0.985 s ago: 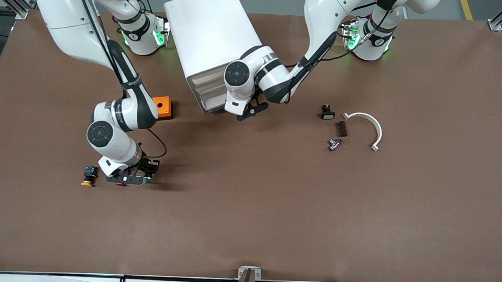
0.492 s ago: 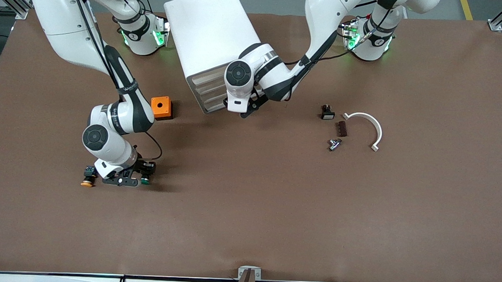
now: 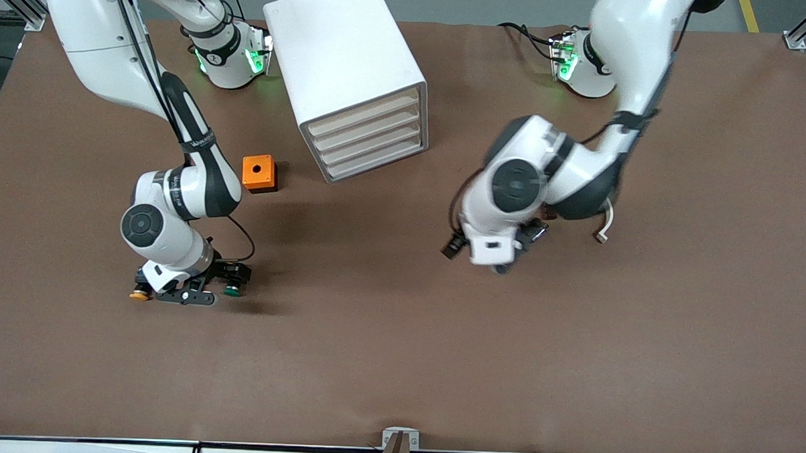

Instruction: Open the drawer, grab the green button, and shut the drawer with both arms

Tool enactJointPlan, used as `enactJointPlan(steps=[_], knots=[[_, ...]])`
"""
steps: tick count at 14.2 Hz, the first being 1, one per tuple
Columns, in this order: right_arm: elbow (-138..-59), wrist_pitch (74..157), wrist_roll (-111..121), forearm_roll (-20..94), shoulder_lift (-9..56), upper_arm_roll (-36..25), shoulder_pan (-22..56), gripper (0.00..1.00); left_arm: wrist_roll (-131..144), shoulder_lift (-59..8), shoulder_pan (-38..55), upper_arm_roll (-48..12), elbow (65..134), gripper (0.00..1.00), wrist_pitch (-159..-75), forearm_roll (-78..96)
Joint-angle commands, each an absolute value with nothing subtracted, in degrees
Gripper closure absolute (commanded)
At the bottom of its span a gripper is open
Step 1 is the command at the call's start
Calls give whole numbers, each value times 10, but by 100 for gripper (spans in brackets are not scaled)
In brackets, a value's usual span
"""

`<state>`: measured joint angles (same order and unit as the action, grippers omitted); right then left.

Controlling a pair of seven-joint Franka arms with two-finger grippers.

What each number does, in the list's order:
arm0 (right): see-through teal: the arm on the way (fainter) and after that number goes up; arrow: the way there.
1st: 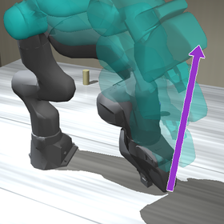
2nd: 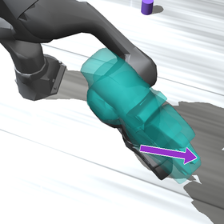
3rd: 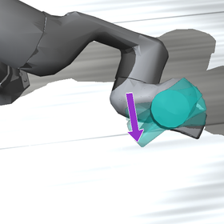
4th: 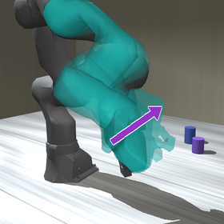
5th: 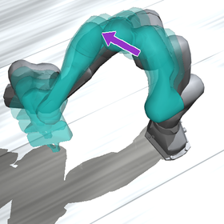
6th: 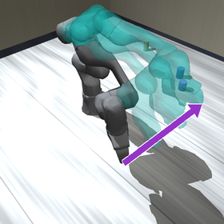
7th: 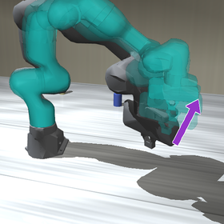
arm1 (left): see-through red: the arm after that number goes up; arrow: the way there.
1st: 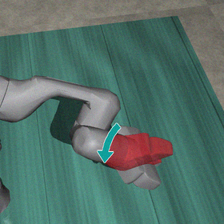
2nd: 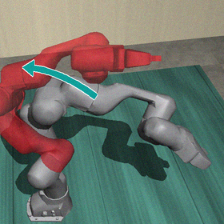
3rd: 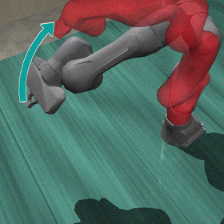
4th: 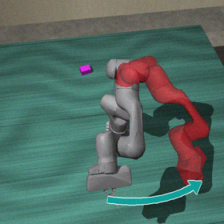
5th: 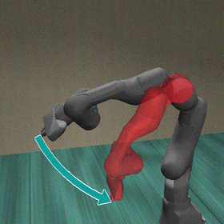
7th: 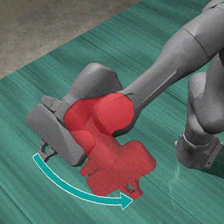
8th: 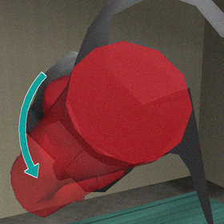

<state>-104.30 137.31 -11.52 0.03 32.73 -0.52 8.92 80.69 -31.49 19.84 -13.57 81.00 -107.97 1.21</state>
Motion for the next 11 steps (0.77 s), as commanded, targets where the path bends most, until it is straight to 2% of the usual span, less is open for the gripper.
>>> enactJointPlan(steps=[1, 6, 8, 11], knots=[[-1003, 1258, -77, -4, 285, 4, 61, 0, 721, -265, 146, -140, 820, 0, -1045, -5], [-943, 1031, -8, -4, 203, 3, 22, 0, 531, -186, 39, -141, 821, 0, -960, -32], [-924, 974, 11, -4, 175, 2, 6, 0, 463, -156, 8, -140, 823, 0, -928, -32], [-925, 938, 10, -4, 127, 3, -5, 0, 355, -109, -43, -143, 823, 0, -894, -32]])
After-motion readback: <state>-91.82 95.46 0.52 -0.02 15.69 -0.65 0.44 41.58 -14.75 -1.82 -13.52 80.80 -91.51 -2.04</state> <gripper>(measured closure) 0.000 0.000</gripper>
